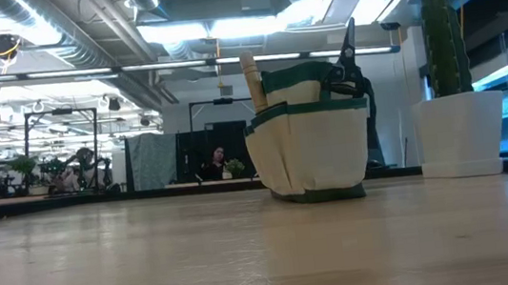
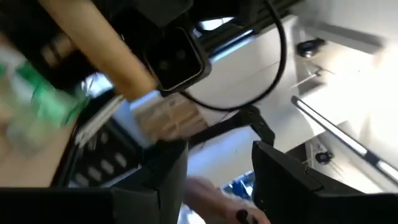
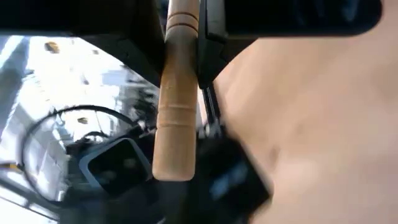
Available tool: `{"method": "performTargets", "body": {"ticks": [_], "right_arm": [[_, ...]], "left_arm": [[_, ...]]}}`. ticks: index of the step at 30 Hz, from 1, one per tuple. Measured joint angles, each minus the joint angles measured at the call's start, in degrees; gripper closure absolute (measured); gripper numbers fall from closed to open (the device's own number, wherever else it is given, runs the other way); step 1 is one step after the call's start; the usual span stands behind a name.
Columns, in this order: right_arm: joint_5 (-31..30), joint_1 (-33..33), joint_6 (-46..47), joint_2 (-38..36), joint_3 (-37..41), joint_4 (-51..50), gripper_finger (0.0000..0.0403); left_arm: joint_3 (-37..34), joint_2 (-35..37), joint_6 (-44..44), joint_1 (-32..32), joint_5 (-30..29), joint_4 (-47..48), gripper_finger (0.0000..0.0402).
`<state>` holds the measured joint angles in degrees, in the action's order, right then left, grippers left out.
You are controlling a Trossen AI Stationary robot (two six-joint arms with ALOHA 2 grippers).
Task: Pick & Place Garden tools in Gardening bag
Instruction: Put the brown trowel into the green gardening bag
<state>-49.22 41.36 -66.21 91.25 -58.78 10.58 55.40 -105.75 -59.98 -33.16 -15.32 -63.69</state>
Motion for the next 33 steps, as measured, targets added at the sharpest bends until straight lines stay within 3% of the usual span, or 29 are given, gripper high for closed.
{"method": "performTargets", "body": {"ticks": [5,11,17,33], "right_arm": [[-6.8,1.6,-11.3,6.0,0.0,0.6,0.0336],[-13.8,3.7,-17.1,10.6,0.0,5.4,0.0336],[-17.4,6.3,-20.4,10.8,0.0,11.0,0.0336],[-16.8,6.6,-18.2,10.8,0.0,11.3,0.0336]], "left_arm": [[0.0,0.0,-11.3,2.0,3.0,6.5,0.0227],[0.0,0.0,-18.8,5.0,12.1,14.8,0.0227],[0.0,0.0,-13.4,7.9,17.9,21.6,0.0230],[0.0,0.0,-6.5,13.1,21.3,19.3,0.0227]]}}
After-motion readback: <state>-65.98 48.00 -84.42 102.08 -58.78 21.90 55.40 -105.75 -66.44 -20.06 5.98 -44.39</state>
